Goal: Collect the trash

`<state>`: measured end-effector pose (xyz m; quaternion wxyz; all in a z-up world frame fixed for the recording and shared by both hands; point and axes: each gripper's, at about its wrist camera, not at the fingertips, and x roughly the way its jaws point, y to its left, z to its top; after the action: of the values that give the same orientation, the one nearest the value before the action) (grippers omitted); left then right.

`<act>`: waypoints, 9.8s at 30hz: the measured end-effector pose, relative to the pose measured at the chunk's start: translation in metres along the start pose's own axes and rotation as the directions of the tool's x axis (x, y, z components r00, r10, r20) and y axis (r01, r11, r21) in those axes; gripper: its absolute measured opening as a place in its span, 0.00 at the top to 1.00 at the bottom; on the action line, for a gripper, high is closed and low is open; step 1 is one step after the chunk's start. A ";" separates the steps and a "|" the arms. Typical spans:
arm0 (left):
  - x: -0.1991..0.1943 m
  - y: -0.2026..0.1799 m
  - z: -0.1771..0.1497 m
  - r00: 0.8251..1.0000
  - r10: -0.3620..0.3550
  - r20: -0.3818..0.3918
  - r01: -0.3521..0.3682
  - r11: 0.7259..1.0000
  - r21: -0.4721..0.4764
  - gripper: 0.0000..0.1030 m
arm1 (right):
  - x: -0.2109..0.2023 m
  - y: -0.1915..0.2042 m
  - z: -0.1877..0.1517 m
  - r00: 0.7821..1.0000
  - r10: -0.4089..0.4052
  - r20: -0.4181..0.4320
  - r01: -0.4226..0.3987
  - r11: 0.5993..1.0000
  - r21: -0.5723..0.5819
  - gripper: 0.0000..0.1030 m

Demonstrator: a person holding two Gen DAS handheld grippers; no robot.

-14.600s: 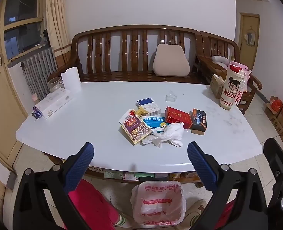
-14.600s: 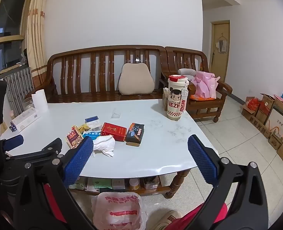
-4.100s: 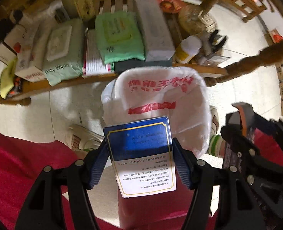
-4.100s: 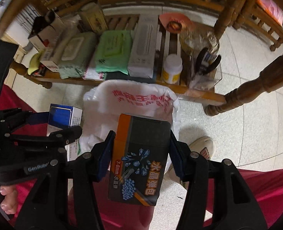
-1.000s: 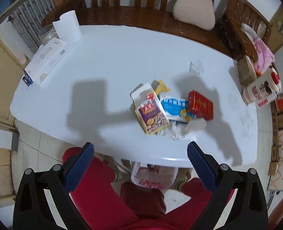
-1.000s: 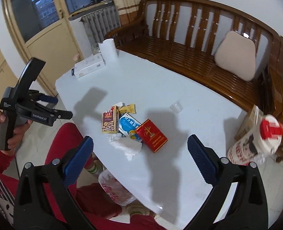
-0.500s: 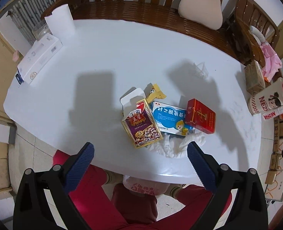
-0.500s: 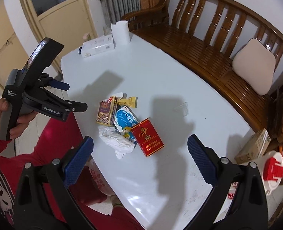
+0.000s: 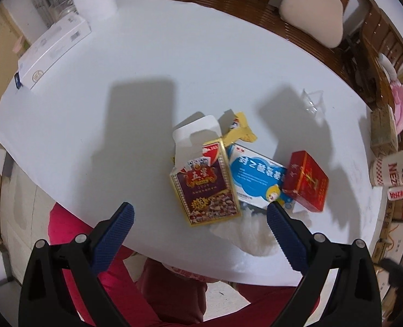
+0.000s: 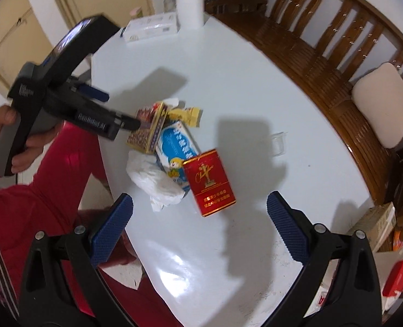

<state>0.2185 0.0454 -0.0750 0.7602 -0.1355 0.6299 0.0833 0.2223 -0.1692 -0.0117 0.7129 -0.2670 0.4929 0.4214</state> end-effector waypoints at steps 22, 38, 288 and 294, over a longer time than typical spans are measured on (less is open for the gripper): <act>0.052 0.011 0.013 0.999 -0.020 -0.050 0.016 0.996 -0.090 0.08 | 0.112 -0.007 -0.004 0.968 -0.011 -0.250 -0.028 0.988 -0.152 0.07; 0.066 0.025 0.016 0.997 -0.051 -0.051 0.045 0.992 -0.121 0.08 | 0.149 -0.022 -0.003 0.966 0.004 -0.257 -0.048 0.985 -0.166 0.25; -0.086 0.002 -0.020 0.996 -0.074 -0.042 0.083 0.741 0.666 0.08 | -0.075 0.124 -0.038 0.931 -0.288 0.225 0.197 0.914 0.355 0.12; -0.065 0.001 -0.002 0.996 -0.065 -0.063 0.091 0.736 0.671 0.08 | -0.063 0.107 -0.029 0.942 -0.272 0.197 0.189 0.915 0.357 0.12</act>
<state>0.2042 0.0488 -0.0116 0.7494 0.1201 0.6246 -0.1838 0.1056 -0.1598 0.0394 0.8475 -0.1458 0.4308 0.2737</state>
